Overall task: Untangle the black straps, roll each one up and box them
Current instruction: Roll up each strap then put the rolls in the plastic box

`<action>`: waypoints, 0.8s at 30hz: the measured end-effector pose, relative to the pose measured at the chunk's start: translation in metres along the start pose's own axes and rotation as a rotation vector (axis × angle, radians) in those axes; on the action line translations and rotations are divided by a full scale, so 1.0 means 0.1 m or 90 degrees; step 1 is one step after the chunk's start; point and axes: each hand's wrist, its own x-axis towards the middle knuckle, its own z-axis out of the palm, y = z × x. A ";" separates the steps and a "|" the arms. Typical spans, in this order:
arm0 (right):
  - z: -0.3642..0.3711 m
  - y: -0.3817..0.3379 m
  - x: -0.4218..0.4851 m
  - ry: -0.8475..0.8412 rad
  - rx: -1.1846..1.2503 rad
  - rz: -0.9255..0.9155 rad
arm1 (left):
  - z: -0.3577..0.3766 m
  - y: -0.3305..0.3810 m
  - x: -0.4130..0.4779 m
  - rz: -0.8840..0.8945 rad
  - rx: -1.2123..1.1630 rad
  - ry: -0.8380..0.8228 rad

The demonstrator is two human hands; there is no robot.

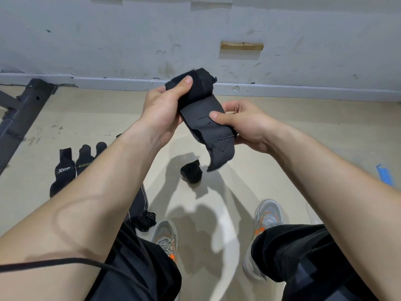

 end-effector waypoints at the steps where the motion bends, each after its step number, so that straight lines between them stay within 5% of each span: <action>1: 0.01 -0.01 0.00 -0.005 0.009 0.001 | -0.01 -0.01 0.02 0.021 0.021 0.011; 8: 0.05 -0.08 -0.01 -0.007 0.093 0.023 | -0.04 -0.09 0.07 0.171 0.246 0.021; 17: -0.06 -0.03 -0.03 0.035 0.122 0.013 | -0.01 -0.15 0.08 0.175 0.190 -0.025; 24: -0.05 0.00 0.01 0.010 0.310 0.063 | 0.04 -0.14 0.03 0.158 0.147 -0.081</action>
